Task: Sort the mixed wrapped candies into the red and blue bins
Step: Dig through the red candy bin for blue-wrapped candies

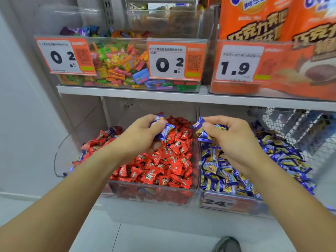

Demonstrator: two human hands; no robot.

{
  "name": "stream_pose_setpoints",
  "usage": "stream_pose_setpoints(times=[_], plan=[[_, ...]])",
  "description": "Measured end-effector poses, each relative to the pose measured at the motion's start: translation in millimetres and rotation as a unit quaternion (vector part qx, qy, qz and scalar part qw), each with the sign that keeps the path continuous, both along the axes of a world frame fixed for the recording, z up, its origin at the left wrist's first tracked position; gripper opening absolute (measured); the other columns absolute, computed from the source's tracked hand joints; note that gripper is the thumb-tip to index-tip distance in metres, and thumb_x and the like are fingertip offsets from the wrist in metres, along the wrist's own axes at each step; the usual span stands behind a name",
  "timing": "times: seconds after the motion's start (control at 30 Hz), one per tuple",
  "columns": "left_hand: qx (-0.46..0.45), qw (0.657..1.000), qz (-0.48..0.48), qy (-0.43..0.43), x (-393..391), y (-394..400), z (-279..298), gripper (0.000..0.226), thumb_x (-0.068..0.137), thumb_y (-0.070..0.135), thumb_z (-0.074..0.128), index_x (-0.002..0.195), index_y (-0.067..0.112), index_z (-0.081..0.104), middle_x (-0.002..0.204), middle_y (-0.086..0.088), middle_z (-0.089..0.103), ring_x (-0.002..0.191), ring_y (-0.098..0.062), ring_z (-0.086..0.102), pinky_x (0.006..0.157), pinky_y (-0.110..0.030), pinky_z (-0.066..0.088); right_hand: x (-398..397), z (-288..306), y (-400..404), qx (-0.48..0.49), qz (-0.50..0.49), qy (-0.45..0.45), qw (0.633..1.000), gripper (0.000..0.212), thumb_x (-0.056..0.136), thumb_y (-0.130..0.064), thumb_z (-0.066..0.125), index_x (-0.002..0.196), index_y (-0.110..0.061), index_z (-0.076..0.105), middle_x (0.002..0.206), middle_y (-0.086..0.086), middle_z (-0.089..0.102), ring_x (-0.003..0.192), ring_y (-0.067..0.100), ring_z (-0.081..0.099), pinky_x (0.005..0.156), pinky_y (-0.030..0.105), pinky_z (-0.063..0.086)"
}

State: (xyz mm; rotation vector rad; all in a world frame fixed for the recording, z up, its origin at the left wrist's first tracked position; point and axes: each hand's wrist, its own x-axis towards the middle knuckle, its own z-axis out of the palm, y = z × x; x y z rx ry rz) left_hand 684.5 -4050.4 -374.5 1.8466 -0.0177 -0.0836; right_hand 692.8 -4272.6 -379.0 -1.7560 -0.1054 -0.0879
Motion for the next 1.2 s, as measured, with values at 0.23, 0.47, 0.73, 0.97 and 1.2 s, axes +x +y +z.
stream_pose_setpoints(times=[0.23, 0.47, 0.73, 0.97, 1.2], plan=[[0.235, 0.954, -0.131, -0.134, 35.9, -102.7, 5.4, 0.022, 0.102, 0.032, 0.048, 0.119, 0.021, 0.055, 0.083, 0.001, 0.066, 0.069, -0.012, 0.062, 0.063, -0.030, 0.046, 14.4, -7.5, -46.3, 0.035, -0.107, 0.031, 0.993, 0.006, 0.092, -0.019, 0.071, 0.093, -0.022, 0.077, 0.091, 0.004, 0.075, 0.067, 0.021, 0.064, 0.067, 0.036, 0.056], [0.367, 0.904, -0.158, -0.151, 46.6, -118.7, 6.6, 0.078, 0.084, 0.046, 0.068, 0.149, 0.024, 0.030, 0.132, -0.013, 0.050, 0.121, -0.030, 0.045, 0.104, -0.043, 0.040, 31.3, -10.0, -69.5, 0.043, -0.139, -0.008, 0.989, 0.014, 0.101, -0.019, 0.052, 0.099, -0.017, 0.065, 0.103, -0.001, 0.068, 0.089, 0.000, 0.063, 0.095, 0.026, 0.050], [0.454, 0.865, -0.104, -0.187, -9.2, -32.4, -17.9, 0.052, 0.084, 0.057, 0.044, 0.125, 0.028, 0.056, 0.122, 0.002, 0.049, 0.117, -0.020, 0.040, 0.103, -0.043, 0.038, 26.7, -55.0, -58.8, -0.573, 0.076, -0.035, 0.815, 0.066, 0.093, -0.075, 0.019, 0.153, -0.047, 0.026, 0.165, -0.009, 0.014, 0.153, 0.021, 0.002, 0.120, 0.060, -0.007], [0.510, 0.855, -0.022, -0.097, -23.0, 41.3, -36.4, 0.070, 0.077, 0.071, 0.032, 0.123, 0.025, 0.058, 0.124, -0.004, 0.051, 0.118, -0.027, 0.042, 0.099, -0.044, 0.039, 34.2, -34.2, -56.2, -0.588, -0.062, 0.122, 0.797, 0.067, 0.096, -0.070, 0.015, 0.156, -0.042, 0.014, 0.168, -0.002, 0.007, 0.153, 0.033, -0.004, 0.115, 0.070, -0.005], [0.559, 0.819, 0.128, -0.015, -27.0, 89.7, -42.3, 0.064, 0.087, 0.064, 0.049, 0.123, 0.012, 0.050, 0.123, -0.017, 0.046, 0.117, -0.036, 0.044, 0.095, -0.045, 0.041, -17.6, 14.6, 64.9, -0.403, 0.006, -0.188, 0.896, 0.025, 0.091, -0.039, 0.062, 0.109, -0.025, 0.073, 0.110, -0.005, 0.068, 0.107, 0.016, 0.059, 0.097, 0.030, 0.040]])
